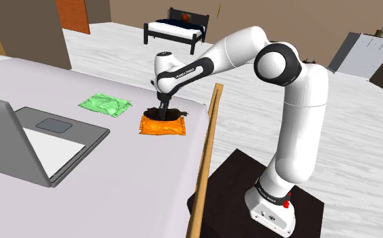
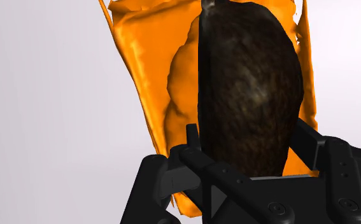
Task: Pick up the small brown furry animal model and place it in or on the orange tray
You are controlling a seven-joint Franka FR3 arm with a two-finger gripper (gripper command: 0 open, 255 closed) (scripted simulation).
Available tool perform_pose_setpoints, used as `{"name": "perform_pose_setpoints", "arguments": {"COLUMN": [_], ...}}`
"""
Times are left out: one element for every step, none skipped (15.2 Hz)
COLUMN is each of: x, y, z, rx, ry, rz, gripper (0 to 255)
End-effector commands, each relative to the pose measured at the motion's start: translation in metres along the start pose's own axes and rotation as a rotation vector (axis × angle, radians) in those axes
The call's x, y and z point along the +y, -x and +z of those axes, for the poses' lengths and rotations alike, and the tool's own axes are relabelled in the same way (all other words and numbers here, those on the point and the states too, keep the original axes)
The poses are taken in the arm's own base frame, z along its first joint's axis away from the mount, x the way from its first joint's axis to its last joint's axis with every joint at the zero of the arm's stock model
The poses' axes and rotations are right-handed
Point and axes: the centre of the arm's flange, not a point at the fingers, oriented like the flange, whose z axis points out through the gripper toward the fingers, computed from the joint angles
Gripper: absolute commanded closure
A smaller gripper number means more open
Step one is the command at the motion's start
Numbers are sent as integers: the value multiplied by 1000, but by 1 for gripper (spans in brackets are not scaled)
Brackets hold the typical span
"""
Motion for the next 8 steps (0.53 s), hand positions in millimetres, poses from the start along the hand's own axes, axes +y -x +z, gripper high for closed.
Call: {"name": "perform_pose_setpoints", "arguments": {"x": [-2, -2, -2, -2, -2, -2, -2, -1], "y": [-1, -1, -1, -1, -1, -1, -1, -1], "z": [2, 2, 2, 2, 2, 2, 2, 1], "rx": [0, 0, 0, 0, 0, 0, 0, 0], "ry": [-1, -1, -1, -1, -1, -1, -1, -1], "rz": [-2, -2, -2, -2, -2, -2, -2, -2], "gripper": [255, 255, 255, 255, 255, 255, 0, 0]}}
